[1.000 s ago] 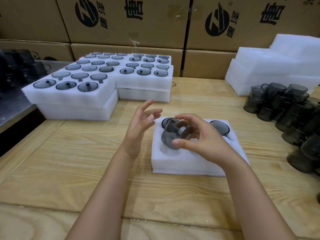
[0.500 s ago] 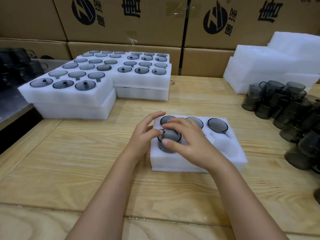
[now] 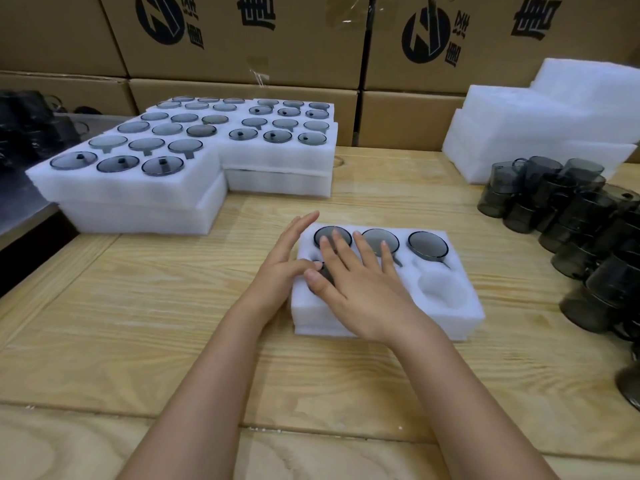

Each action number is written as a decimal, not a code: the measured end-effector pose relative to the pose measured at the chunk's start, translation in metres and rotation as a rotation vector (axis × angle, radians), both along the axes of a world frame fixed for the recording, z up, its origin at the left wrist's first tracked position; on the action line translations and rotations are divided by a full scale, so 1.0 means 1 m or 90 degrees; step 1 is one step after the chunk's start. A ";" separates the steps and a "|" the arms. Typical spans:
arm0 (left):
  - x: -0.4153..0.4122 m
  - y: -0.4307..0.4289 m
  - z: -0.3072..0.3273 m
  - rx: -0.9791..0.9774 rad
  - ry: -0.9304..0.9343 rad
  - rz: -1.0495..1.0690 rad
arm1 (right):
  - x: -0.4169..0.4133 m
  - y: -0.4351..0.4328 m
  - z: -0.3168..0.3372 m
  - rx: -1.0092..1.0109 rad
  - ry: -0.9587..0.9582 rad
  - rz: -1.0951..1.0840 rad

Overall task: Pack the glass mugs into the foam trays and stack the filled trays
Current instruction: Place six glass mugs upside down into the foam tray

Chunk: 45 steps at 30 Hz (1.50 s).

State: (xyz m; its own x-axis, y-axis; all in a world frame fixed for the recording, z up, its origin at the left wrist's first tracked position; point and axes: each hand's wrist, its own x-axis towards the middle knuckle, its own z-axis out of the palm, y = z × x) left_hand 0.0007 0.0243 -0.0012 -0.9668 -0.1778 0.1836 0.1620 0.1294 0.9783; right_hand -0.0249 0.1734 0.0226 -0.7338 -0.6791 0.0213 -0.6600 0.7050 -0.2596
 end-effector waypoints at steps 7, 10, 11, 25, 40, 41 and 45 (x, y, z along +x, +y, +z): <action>-0.006 0.000 0.000 0.045 0.063 0.080 | -0.028 0.035 0.028 -0.488 0.055 -0.181; -0.007 0.000 0.002 0.046 0.081 0.085 | -0.048 0.081 0.029 -0.321 0.247 -0.360; -0.008 0.000 0.001 0.044 0.084 0.088 | -0.051 0.099 0.028 -0.266 0.309 -0.421; -0.013 -0.003 -0.003 0.045 0.066 0.089 | -0.069 0.178 0.011 -0.123 0.308 -0.794; -0.010 -0.002 0.000 0.023 0.061 0.097 | -0.062 0.167 0.012 -0.306 0.412 -0.611; -0.009 -0.002 0.001 0.016 0.060 0.095 | -0.060 0.161 0.012 -0.329 0.417 -0.572; -0.002 0.000 0.009 -0.050 0.059 0.110 | -0.045 0.129 0.015 -0.445 0.393 -0.354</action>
